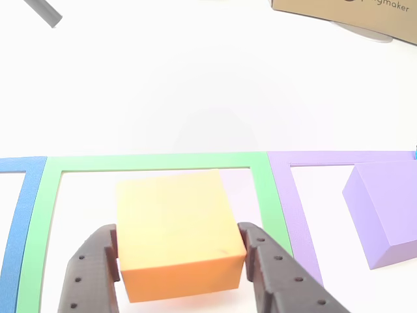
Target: Tower of hanoi
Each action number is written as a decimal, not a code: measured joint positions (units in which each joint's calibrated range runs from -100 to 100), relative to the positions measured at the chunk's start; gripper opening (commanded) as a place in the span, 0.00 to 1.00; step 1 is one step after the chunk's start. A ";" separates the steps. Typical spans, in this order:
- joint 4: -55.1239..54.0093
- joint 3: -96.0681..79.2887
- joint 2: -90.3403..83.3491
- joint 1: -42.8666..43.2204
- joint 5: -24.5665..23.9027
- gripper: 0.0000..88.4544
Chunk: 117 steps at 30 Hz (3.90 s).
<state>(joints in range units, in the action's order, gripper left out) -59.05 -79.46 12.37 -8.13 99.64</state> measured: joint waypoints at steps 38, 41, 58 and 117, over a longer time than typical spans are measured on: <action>59.25 -2.57 -58.25 4.92 0.00 0.01; 77.39 5.22 -65.68 6.09 0.00 0.01; 150.50 71.45 -70.07 20.13 0.36 0.01; 47.80 -9.56 -55.47 26.68 0.00 0.45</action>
<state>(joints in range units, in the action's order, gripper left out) -11.25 -89.02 -43.10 18.55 99.64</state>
